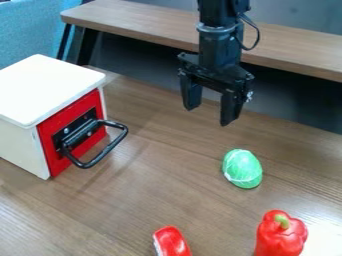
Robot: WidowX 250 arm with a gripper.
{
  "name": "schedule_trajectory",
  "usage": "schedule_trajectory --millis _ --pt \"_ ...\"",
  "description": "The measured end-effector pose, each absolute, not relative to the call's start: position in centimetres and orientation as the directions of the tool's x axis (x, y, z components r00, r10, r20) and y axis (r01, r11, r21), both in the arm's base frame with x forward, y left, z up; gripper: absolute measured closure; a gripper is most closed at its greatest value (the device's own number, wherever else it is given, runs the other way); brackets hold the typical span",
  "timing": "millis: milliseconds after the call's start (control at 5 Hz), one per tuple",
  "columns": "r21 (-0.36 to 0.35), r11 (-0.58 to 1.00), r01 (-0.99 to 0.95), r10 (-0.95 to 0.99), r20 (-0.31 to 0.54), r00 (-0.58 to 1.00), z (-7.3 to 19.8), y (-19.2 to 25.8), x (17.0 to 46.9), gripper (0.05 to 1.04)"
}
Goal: Open the drawer
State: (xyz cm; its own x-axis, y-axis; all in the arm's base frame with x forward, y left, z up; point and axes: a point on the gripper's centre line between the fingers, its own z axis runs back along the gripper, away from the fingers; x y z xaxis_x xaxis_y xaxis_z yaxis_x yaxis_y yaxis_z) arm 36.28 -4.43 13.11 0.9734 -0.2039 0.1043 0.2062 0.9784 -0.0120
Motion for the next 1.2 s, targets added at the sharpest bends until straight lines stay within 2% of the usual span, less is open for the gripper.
schedule_trajectory --millis 200,400,800,1200 --pt "-0.017 0.979 0.205 -0.204 0.065 0.977 11.6 -4.4 36.1 0.084" --pt "-0.011 0.982 0.188 -0.188 0.03 0.982 10.2 -3.3 34.0 0.084" --pt "0.027 0.994 0.107 -0.108 0.04 0.993 10.6 0.8 30.3 0.084" --pt "0.067 0.998 0.017 -0.02 0.047 0.999 9.6 5.6 27.2 0.084"
